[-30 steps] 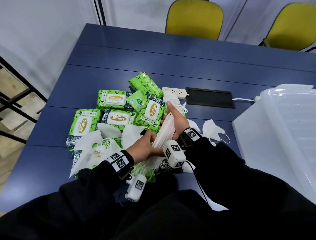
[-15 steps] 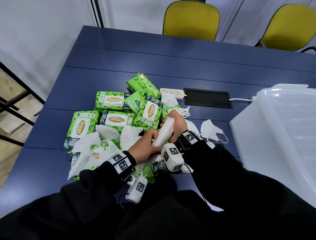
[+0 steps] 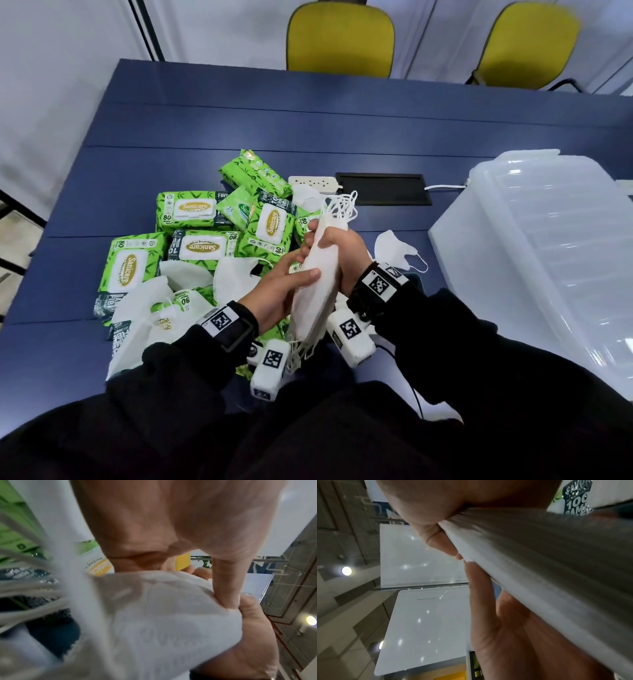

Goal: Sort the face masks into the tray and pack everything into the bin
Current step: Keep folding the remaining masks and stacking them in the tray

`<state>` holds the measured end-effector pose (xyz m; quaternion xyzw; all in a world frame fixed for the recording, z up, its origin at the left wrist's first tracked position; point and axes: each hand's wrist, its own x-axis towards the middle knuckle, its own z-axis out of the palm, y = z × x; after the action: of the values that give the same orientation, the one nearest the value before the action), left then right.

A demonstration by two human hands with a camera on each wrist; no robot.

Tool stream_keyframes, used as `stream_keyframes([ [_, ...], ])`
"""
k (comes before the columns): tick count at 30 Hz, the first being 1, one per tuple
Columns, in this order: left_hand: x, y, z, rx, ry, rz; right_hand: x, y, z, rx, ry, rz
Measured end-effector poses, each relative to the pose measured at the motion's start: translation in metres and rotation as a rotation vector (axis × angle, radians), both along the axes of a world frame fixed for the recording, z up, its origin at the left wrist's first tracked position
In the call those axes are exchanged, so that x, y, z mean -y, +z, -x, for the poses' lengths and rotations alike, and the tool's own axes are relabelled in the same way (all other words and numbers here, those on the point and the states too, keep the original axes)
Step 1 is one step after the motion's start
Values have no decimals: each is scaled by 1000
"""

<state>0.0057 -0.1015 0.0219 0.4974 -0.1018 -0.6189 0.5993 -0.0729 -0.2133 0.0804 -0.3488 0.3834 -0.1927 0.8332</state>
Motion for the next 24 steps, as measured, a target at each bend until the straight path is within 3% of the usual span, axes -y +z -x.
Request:
stream_keyframes([
  [3,3,7,11,-25,-161,18,1,5,14,11,34,71],
  [6,8,12,20,68,-191,7,11,3,33,-92,78,203],
  [9,14,16,30,157,-113,16,17,-5,54,-140,113,222],
  [13,26,24,51,138,27,72,7,-22,82,-95,172,192],
  [19,38,22,79,138,12,132,12,-15,96,-70,25,119],
  [24,45,27,85,239,65,137,19,-18,105,1,70,98],
])
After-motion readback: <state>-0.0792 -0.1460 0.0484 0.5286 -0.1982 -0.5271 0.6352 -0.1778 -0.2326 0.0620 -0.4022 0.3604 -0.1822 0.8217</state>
